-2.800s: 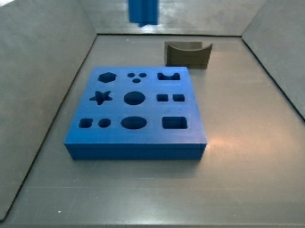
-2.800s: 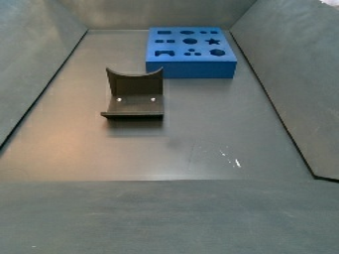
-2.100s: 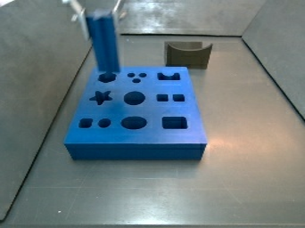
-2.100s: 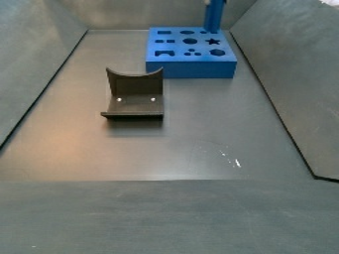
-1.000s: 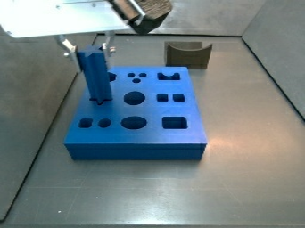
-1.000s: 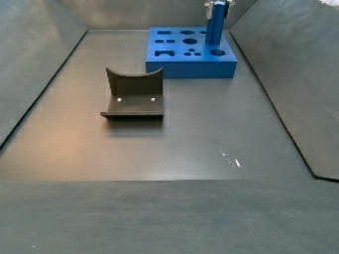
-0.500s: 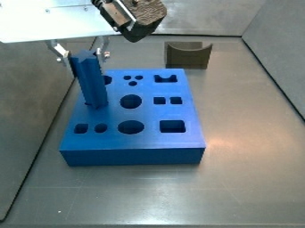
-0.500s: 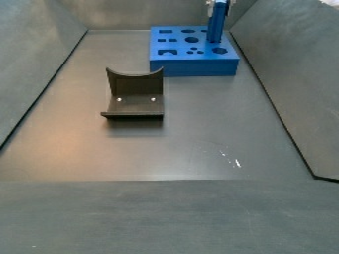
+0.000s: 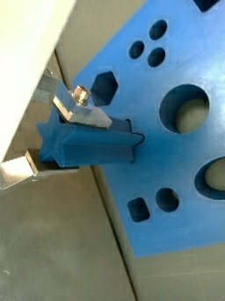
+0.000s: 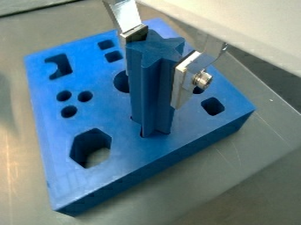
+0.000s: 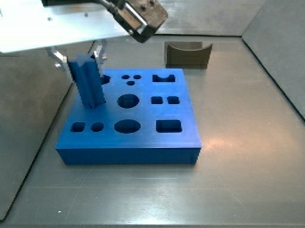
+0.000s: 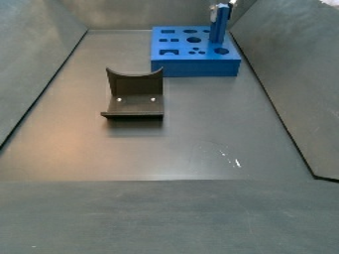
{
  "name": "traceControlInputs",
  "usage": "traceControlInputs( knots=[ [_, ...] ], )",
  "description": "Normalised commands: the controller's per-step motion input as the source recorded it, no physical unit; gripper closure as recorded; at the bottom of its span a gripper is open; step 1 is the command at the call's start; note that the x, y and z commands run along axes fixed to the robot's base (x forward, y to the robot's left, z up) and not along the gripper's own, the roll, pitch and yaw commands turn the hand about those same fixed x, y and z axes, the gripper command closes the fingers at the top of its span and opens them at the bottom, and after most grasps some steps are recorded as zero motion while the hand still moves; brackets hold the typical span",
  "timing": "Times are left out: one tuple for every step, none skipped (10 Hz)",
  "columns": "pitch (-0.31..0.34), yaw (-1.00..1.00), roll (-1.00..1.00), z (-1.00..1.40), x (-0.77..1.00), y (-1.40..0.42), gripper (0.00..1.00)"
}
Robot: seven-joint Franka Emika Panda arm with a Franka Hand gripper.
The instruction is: Insert the star object.
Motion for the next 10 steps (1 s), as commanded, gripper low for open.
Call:
traceControlInputs(
  knots=[
    [0.0, -0.05, 0.0, -0.85, 0.14, 0.0, 1.0],
    [0.0, -0.15, -0.01, -0.93, 0.17, 0.0, 1.0],
    [-0.039, -0.13, 0.0, -0.99, 0.07, 0.0, 1.0],
    [-0.053, -0.09, 0.01, -0.95, 0.0, 0.0, 1.0],
    [-0.061, -0.07, 0.02, -0.87, 0.0, 0.0, 1.0],
    [-0.074, -0.05, 0.04, -0.79, 0.0, 0.0, 1.0],
    [-0.064, 0.0, 0.08, -0.72, 0.0, 0.0, 1.0],
    [-0.164, 0.0, 0.0, -0.45, -0.1, 0.0, 1.0],
    [-0.096, 0.0, -0.1, -0.12, 0.0, 0.03, 1.0],
    [0.0, 0.0, 0.0, 0.0, 0.0, 0.0, 1.0]
  ],
)
